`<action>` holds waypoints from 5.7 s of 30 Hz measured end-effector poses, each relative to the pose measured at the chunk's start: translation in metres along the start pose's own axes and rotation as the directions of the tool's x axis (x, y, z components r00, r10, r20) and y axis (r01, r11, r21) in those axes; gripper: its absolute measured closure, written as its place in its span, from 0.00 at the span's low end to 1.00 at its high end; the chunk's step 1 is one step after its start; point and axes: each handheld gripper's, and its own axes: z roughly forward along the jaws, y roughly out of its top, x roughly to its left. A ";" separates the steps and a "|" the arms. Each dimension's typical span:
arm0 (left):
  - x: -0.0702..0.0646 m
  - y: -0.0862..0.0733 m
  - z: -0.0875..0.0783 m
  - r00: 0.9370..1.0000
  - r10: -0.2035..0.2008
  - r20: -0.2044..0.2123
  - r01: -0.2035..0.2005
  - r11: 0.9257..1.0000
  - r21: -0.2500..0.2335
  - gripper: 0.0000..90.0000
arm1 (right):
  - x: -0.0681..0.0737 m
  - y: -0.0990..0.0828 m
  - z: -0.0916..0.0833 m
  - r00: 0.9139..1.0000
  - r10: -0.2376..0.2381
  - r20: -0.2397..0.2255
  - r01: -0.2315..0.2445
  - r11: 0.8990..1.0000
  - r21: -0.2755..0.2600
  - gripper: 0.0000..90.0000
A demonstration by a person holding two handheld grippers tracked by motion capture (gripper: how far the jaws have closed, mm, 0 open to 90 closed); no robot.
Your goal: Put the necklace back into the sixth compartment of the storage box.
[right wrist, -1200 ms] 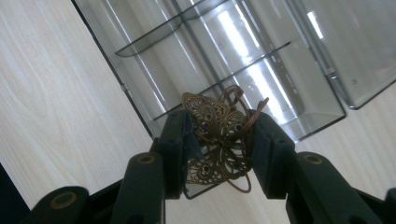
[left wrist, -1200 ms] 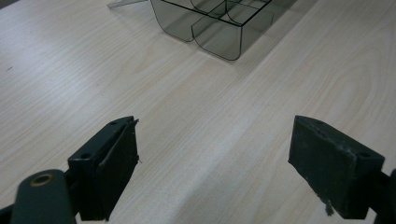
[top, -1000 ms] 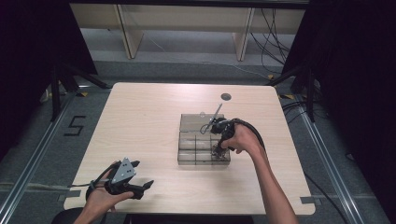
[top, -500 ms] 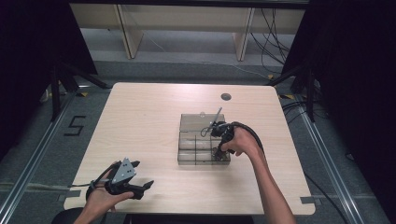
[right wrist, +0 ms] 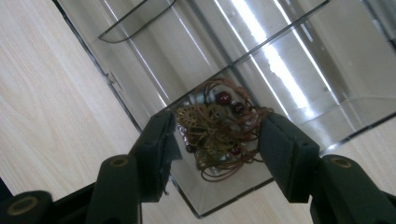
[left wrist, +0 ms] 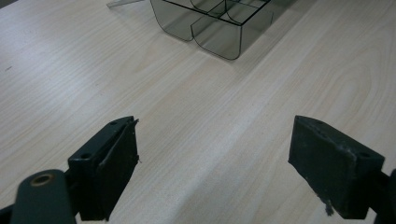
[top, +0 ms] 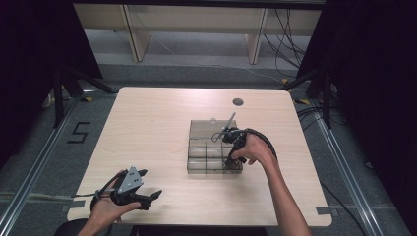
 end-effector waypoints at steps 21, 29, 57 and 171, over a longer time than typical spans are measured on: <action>0.002 0.000 -0.001 1.000 0.023 0.001 -0.023 1.000 0.014 0.17 | 0.012 -0.018 -0.032 0.999 -0.020 0.036 0.023 0.995 -0.095 0.47; 0.002 0.000 -0.001 1.000 0.026 -0.004 -0.026 1.000 0.015 0.17 | 0.016 -0.020 -0.034 0.998 -0.041 0.046 0.046 0.994 -0.104 0.45; 0.002 0.000 0.000 1.000 0.020 -0.003 -0.020 1.000 0.014 0.17 | 0.023 -0.034 -0.037 0.998 -0.028 0.059 0.036 0.990 -0.139 0.42; 0.000 0.001 -0.001 1.000 0.013 -0.007 -0.013 1.000 0.016 0.17 | 0.051 -0.105 -0.014 0.996 0.055 0.066 -0.030 0.944 -0.328 0.25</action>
